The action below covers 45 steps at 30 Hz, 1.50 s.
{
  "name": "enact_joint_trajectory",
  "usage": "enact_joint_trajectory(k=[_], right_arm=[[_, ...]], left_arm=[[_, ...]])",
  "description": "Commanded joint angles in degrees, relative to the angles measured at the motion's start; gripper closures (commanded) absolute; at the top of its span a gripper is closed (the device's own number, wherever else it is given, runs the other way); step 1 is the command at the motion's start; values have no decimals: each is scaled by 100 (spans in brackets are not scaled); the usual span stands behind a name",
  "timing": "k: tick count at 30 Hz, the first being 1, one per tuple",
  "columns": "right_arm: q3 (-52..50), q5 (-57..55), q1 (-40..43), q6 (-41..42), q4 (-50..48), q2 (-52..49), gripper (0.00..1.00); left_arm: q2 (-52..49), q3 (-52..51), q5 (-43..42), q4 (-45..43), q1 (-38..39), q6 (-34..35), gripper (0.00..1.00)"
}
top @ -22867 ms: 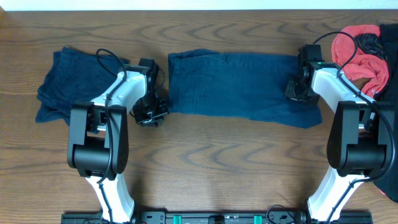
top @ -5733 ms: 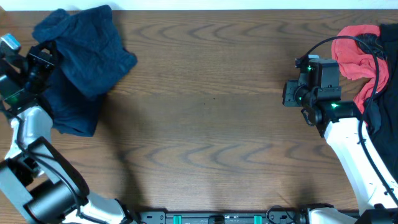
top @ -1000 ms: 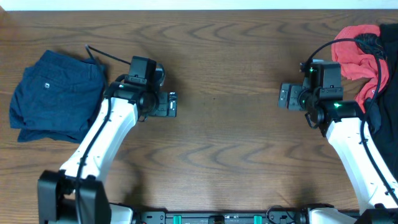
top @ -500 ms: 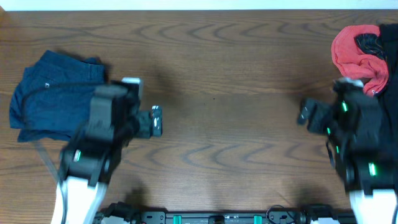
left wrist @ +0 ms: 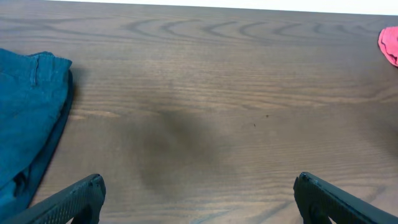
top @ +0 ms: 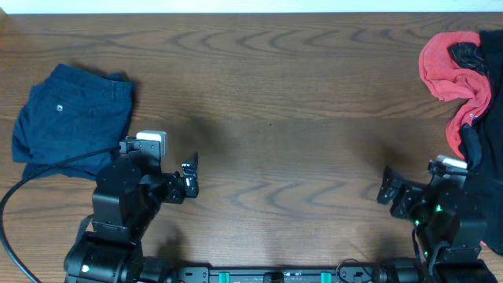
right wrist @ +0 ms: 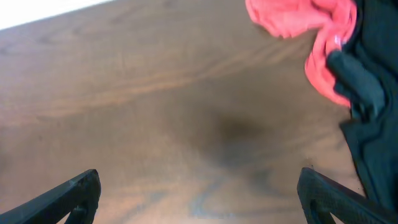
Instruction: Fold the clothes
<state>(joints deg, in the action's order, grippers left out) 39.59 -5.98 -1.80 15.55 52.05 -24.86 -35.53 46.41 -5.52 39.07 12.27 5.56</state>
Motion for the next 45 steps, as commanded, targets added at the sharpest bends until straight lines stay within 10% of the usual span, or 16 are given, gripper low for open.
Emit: enact_joint_trajectory(k=[1, 24, 45], right_arm=[[-39, 22, 24, 72, 234, 22, 1], [-59, 151, 28, -92, 914, 415, 1], [-3185, 192, 35, -1163, -4581, 2457, 1]], left_arm=[[-17, -17, 107, 68, -2, 7, 2], [-44, -17, 107, 136, -2, 7, 2], [-44, -17, 107, 136, -2, 7, 2]])
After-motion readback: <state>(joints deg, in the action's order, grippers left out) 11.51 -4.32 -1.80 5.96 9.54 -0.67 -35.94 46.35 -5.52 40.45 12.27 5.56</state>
